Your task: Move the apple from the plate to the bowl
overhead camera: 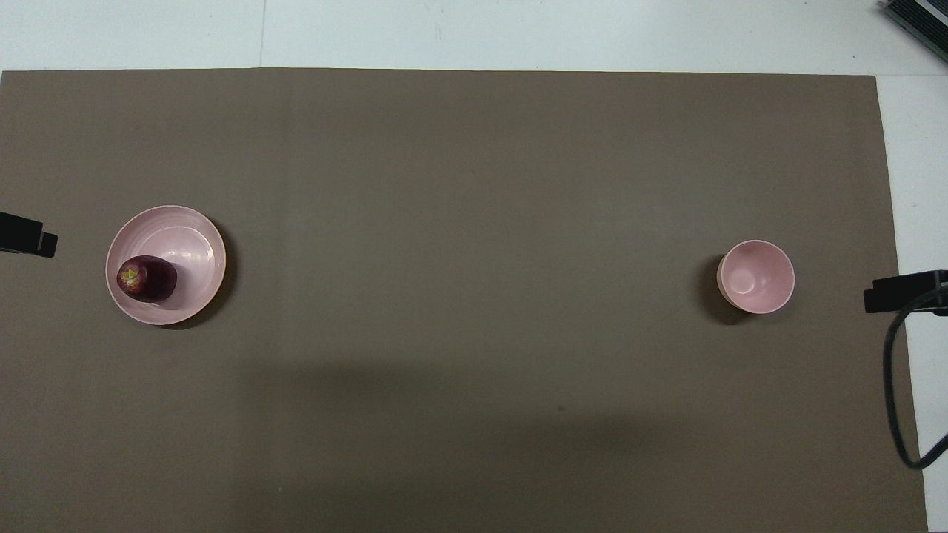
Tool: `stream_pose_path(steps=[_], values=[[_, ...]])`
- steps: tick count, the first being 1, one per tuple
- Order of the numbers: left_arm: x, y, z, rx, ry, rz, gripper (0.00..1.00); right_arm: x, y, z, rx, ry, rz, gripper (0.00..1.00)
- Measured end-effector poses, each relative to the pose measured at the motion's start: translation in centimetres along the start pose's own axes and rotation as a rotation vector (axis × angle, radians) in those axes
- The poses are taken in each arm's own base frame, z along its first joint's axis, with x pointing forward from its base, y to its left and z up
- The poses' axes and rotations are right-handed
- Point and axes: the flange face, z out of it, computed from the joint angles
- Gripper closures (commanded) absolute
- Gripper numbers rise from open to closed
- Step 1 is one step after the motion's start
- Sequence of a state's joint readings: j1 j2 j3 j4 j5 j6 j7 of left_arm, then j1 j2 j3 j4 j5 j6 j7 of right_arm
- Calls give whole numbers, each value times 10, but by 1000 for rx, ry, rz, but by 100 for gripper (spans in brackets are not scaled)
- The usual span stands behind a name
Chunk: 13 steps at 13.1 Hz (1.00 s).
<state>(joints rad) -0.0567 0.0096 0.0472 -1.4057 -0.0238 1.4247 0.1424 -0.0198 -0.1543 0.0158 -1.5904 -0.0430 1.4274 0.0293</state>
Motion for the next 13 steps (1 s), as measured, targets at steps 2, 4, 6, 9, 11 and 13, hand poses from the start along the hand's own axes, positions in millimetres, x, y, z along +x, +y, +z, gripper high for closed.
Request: stream_pose_path(steps=[2,4,6,9,11,13], values=[[0,4,1,-1,-6,8,0,0,0,0,0,0,0,0],[1,16,1,-1,-7,29,0,0,0,0,0,0,0,0],[2,23,1,-2,-8,39,0,0,0,0,0,0,0,0],[1,21,1,-2,-7,36,0,0,0,0,0,0,0,0],[1,20,1,-1,-7,34,0,0,0,0,0,0,0,0],[1,20,1,-2,-7,35,0,0,0,0,0,0,0,0]])
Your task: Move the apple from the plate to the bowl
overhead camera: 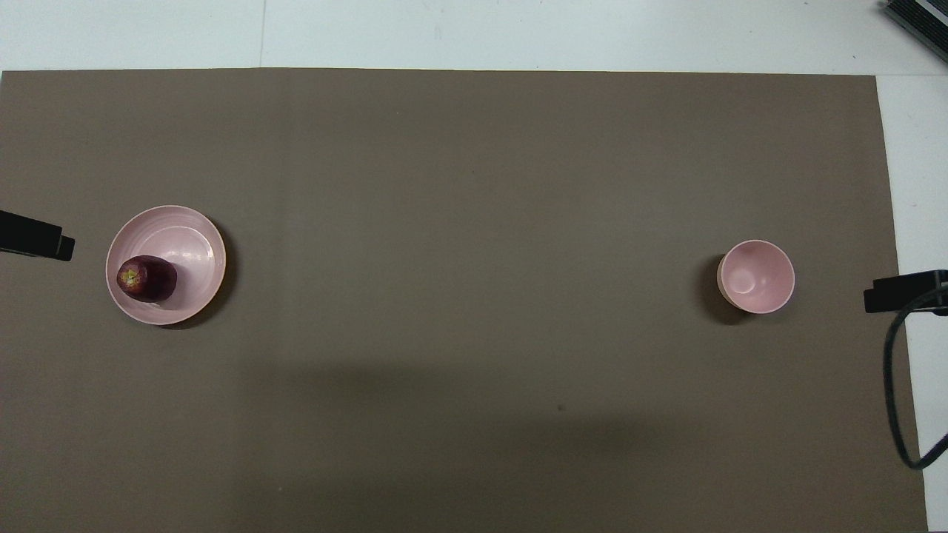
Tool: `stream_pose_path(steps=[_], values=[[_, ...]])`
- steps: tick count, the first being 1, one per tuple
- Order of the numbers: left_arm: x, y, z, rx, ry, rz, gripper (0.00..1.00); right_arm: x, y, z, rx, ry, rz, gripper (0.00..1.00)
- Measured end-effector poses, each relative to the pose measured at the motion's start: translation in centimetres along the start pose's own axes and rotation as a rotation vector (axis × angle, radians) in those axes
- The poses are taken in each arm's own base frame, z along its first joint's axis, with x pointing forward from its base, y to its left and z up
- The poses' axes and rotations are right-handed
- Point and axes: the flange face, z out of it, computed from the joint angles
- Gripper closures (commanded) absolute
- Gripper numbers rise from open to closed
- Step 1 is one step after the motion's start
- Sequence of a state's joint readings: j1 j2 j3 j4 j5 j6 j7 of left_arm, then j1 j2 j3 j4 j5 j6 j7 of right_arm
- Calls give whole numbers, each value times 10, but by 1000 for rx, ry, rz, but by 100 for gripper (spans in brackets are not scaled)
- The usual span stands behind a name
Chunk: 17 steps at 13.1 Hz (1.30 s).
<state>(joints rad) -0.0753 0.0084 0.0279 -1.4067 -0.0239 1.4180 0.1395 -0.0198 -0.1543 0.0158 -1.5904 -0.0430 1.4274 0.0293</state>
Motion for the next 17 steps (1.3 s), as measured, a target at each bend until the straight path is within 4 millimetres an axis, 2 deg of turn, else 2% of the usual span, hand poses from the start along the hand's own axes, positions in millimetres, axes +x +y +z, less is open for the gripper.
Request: stream_pose_path(steps=[4,7,11,13,17], values=[[0,1,2,0,-2,2,0,0,0,0,0,0,0,0],[3,-3,14,4,39,-4,0,0,0,0,0,0,0,0],[10,-13,61,6,45,17,0,0,0,0,0,0,0,0],[15,-24,94,9,56,33,0,0,0,0,0,0,0,0],[17,-56,141,17,99,42,0,0,0,0,0,0,0,0]])
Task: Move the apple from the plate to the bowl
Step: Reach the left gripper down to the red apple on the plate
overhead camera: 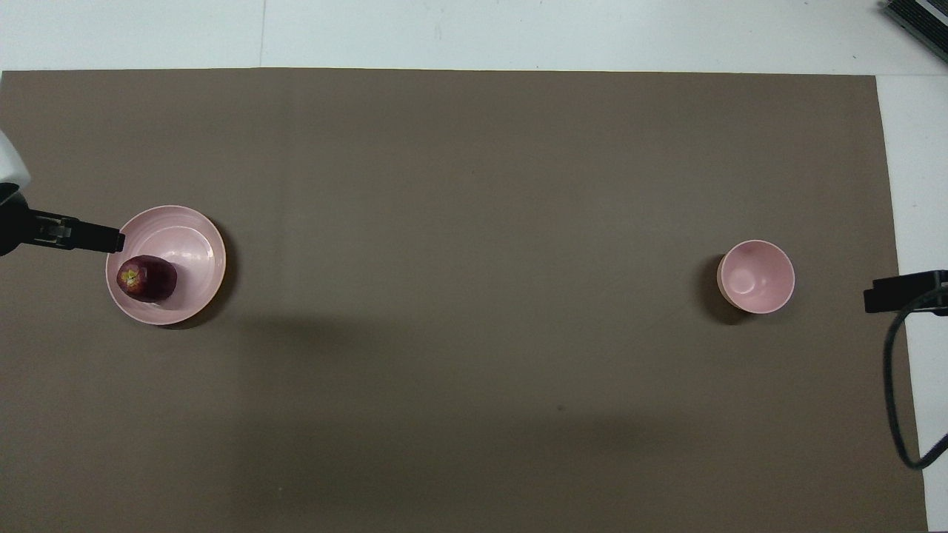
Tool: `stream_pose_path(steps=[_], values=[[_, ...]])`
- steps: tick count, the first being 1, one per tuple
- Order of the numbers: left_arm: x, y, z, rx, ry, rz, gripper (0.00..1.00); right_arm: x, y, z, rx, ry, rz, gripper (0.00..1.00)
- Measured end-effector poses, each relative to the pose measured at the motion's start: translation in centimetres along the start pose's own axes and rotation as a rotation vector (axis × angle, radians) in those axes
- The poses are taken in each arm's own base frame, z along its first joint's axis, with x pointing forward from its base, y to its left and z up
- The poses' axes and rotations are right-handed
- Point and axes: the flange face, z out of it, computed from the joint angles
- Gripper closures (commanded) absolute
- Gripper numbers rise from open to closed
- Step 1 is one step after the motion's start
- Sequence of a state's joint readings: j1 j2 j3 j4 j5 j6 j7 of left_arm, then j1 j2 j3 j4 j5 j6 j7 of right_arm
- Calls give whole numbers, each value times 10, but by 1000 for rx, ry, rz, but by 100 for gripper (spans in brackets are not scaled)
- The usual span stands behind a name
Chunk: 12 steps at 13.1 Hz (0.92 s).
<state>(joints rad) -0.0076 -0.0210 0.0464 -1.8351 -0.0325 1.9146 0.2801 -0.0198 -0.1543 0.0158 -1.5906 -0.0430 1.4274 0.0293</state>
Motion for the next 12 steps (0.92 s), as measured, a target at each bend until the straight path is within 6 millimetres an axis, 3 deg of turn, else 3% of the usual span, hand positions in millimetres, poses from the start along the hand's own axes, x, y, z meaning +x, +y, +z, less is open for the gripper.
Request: stream_pose_path(steps=[5,9,12], values=[[-13,-44,64,-18,30,8,0,0,0,0,0,0,0,0],[-18,-49,127,-33,22,-6,0,0,0,0,0,0,0,0],[-26,-46,157,-60,4,-29,0,0,0,0,0,0,0,0]])
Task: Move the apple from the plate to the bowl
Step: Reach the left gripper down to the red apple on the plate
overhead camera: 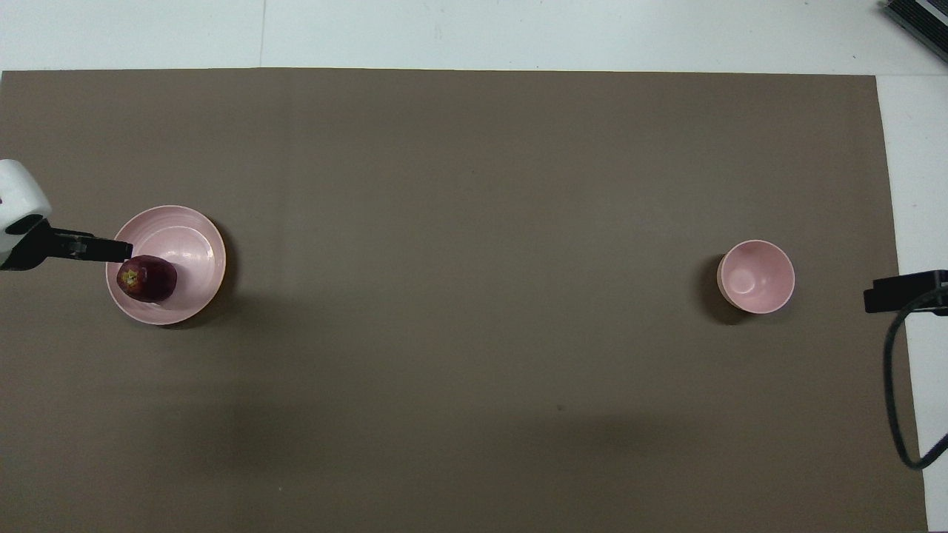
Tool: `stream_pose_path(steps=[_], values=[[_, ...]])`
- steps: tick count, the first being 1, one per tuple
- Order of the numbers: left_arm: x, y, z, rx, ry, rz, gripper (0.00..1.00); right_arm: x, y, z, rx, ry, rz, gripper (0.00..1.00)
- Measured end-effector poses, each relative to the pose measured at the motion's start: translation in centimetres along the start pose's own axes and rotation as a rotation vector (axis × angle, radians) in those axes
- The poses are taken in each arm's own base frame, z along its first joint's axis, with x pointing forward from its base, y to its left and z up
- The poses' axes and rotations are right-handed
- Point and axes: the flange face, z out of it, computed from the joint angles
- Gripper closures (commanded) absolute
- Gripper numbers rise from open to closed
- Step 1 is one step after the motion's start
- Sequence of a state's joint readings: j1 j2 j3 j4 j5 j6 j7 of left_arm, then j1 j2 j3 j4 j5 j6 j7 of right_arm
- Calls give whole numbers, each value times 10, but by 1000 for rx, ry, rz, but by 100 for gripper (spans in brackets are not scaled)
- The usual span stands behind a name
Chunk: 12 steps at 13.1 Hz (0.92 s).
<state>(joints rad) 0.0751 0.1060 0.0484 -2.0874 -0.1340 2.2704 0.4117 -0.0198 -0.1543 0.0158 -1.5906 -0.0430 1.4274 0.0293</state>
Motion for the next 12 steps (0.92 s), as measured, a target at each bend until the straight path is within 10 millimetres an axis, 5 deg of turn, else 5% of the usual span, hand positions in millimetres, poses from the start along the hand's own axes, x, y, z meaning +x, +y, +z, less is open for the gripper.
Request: stream_pose_path(steps=[8,10,12], values=[[-13,-8,42,10,16,-30,6,0,0,0,0,0,0,0],[-19,-6,49,4,-2,-30,38,0,0,0,0,0,0,0],[-21,-6,51,3,-6,-30,95,0,0,0,0,0,0,0]])
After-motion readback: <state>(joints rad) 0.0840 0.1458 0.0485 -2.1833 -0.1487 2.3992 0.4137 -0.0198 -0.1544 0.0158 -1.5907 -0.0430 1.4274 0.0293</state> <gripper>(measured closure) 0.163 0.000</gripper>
